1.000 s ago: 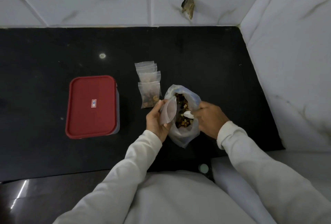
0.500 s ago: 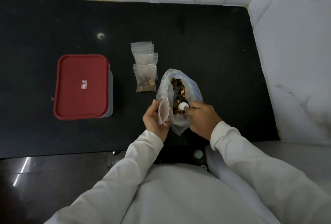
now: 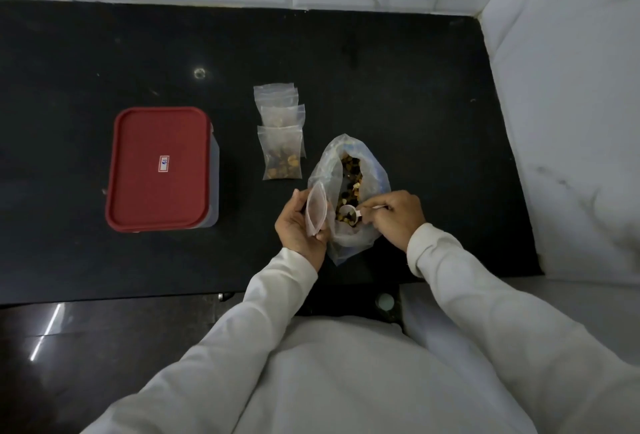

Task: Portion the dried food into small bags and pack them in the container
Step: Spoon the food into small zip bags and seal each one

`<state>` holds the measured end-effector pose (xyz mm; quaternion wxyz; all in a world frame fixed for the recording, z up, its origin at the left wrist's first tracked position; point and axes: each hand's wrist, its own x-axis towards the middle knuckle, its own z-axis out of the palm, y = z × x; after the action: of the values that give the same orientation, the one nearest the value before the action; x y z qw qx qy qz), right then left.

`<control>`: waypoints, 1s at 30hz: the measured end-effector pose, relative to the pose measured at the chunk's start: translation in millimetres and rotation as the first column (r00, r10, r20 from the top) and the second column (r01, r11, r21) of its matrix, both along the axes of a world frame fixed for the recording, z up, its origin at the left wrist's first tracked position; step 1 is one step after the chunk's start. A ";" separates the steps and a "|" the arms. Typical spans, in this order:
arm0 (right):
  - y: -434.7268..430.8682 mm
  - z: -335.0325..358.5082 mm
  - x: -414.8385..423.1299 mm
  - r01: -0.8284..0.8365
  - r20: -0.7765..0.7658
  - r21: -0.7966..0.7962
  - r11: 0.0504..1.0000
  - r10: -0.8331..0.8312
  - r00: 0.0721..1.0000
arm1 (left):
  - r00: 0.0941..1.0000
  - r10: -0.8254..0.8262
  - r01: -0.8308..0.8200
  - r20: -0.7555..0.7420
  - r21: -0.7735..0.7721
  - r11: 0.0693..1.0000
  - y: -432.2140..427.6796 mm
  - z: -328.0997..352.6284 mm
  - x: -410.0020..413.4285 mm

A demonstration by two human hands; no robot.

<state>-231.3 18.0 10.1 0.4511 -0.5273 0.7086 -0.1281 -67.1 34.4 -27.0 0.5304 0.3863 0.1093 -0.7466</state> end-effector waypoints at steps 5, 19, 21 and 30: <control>18.6 -6.1 14.4 -0.115 -0.082 -0.278 0.954 0.095 0.992 | 1.000 0.015 -0.015 0.022 -0.019 1.000 -2.3 4.6 3.0; 5.5 -1.0 14.2 0.393 0.263 0.296 0.871 -0.470 0.843 | 1.000 -0.028 0.029 0.013 -0.016 0.999 -6.2 8.6 14.5; 6.5 0.8 12.5 0.390 0.330 0.343 0.855 -0.498 0.802 | 0.998 -0.040 0.041 0.039 -0.019 0.999 -6.2 9.0 16.0; 4.3 1.7 8.3 0.408 0.457 0.446 0.797 -0.595 0.661 | 0.993 -0.052 0.060 0.108 -0.069 0.996 -13.5 18.3 25.2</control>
<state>-223.0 22.3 11.8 0.6651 -0.1674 0.6669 -0.2912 -42.0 20.9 -8.7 0.5280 0.4086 0.0430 -0.7432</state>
